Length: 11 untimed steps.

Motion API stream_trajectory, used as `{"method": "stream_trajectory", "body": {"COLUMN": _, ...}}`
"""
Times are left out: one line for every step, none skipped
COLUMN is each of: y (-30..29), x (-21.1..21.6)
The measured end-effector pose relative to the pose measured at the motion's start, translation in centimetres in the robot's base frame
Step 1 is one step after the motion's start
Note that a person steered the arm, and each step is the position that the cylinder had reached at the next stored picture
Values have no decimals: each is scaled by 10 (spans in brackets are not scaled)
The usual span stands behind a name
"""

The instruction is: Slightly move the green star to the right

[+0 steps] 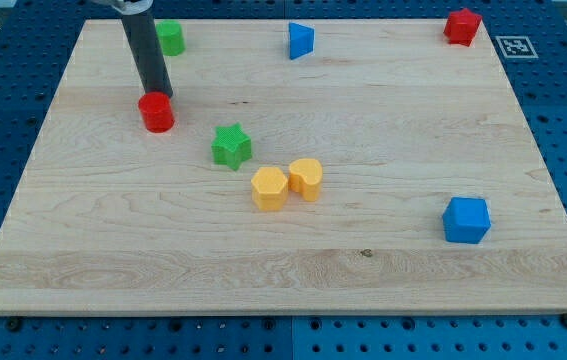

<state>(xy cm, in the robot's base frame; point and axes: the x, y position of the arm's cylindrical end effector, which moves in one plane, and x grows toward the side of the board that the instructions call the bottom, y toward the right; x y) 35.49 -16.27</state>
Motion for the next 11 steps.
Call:
{"method": "stream_trajectory", "body": {"y": 2, "x": 13}}
{"method": "stream_trajectory", "body": {"y": 2, "x": 32}}
{"method": "stream_trajectory", "body": {"y": 33, "x": 32}}
{"method": "stream_trajectory", "body": {"y": 63, "x": 39}}
{"method": "stream_trajectory", "body": {"y": 57, "x": 68}}
{"method": "stream_trajectory", "body": {"y": 57, "x": 68}}
{"method": "stream_trajectory", "body": {"y": 58, "x": 71}}
{"method": "stream_trajectory", "body": {"y": 61, "x": 75}}
{"method": "stream_trajectory", "body": {"y": 67, "x": 79}}
{"method": "stream_trajectory", "body": {"y": 70, "x": 79}}
{"method": "stream_trajectory", "body": {"y": 73, "x": 79}}
